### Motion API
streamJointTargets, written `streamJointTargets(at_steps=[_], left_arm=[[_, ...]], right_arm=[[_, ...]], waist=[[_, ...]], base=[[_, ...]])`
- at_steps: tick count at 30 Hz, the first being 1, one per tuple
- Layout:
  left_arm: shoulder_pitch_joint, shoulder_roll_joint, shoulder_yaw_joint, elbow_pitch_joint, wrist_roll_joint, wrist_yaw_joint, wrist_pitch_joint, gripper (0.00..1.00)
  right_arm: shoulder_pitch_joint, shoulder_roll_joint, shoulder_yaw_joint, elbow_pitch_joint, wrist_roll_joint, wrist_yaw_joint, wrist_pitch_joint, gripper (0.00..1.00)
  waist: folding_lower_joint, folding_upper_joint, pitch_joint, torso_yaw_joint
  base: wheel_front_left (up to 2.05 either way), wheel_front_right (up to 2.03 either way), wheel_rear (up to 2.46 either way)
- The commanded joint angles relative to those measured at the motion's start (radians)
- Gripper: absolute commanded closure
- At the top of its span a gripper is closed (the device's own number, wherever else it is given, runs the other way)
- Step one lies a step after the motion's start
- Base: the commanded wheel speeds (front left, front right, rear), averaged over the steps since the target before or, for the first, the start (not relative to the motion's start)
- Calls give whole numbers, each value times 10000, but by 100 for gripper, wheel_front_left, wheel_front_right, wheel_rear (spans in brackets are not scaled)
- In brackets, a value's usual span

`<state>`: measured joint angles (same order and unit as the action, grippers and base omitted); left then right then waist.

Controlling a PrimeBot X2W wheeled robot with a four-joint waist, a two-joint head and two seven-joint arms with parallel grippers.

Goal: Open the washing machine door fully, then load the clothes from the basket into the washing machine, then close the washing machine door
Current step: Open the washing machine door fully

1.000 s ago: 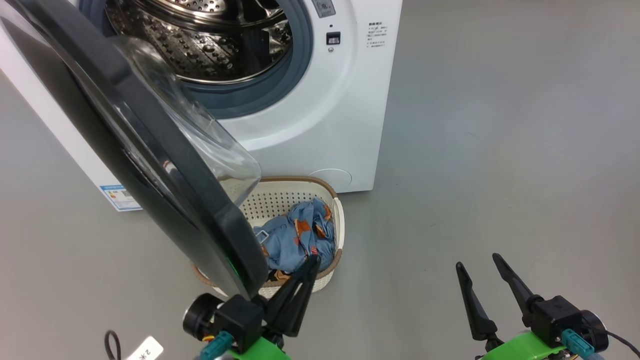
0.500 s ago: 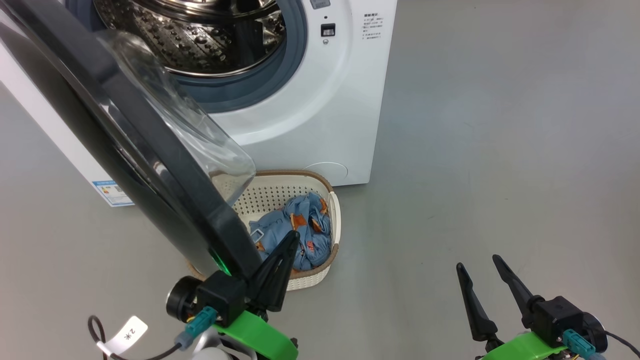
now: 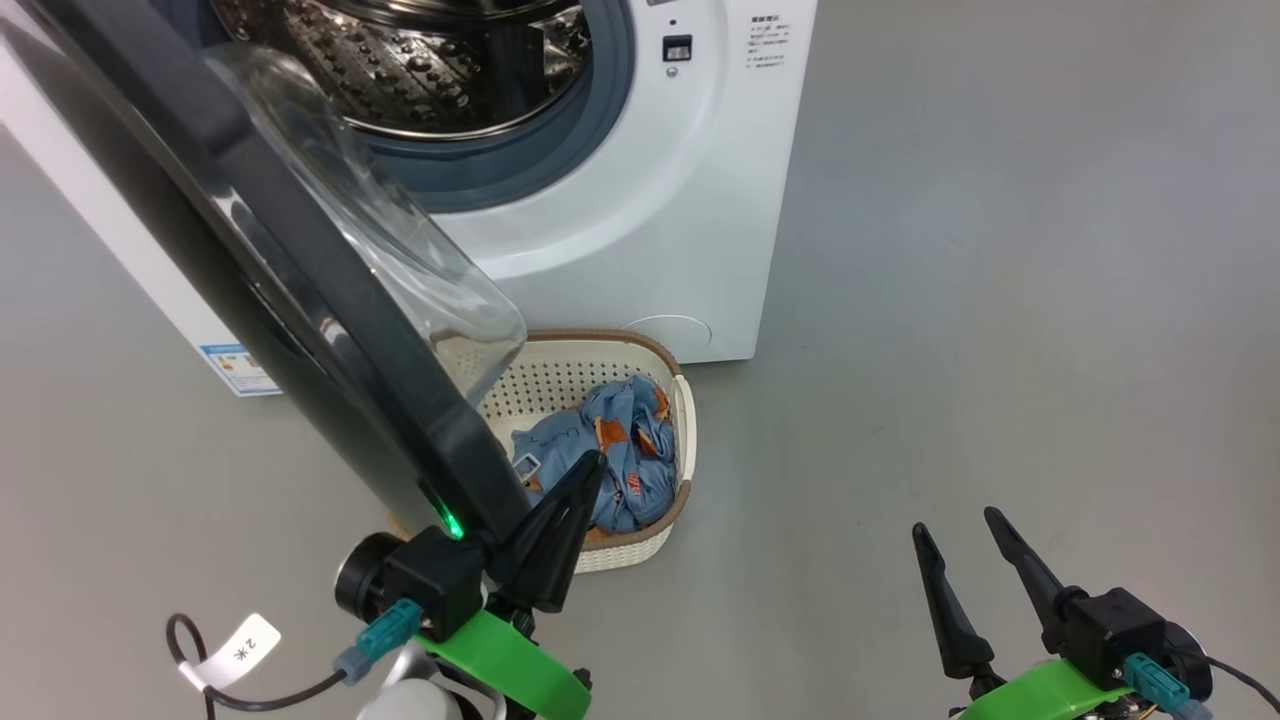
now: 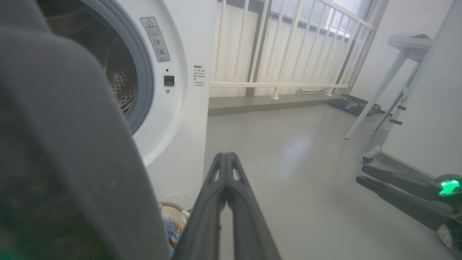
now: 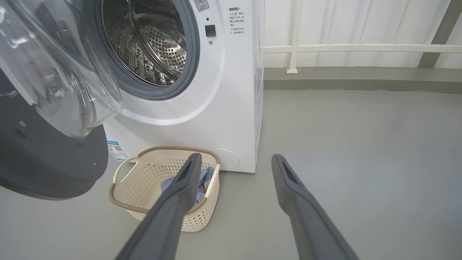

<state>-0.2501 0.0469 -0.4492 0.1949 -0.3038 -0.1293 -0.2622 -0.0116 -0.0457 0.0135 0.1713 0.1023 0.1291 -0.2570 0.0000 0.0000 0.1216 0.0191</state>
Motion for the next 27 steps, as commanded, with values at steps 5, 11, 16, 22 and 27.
streamJointTargets(at_steps=[5,11,16,22,27], left_arm=[[-81,48,445,-324,117,-14,4,100],[67,40,615,-302,167,-14,4,100],[343,37,781,-354,259,-14,4,100],[748,35,934,-677,314,-14,4,100],[1144,35,1078,-842,317,1,4,100]], right_arm=[[-310,-45,285,-152,131,16,-47,0],[-291,-45,286,-117,171,16,-47,0],[-234,-45,268,-78,203,16,-47,0],[-189,-45,291,-46,208,16,-47,0],[-124,-45,328,-4,201,16,-47,0]], waist=[[0,0,-15,256],[0,0,-21,430],[0,0,-86,596],[0,0,-177,792],[0,0,-223,1007]], base=[[0,0,0],[0,0,0],[0,0,0],[0,0,0],[0,0,0]])
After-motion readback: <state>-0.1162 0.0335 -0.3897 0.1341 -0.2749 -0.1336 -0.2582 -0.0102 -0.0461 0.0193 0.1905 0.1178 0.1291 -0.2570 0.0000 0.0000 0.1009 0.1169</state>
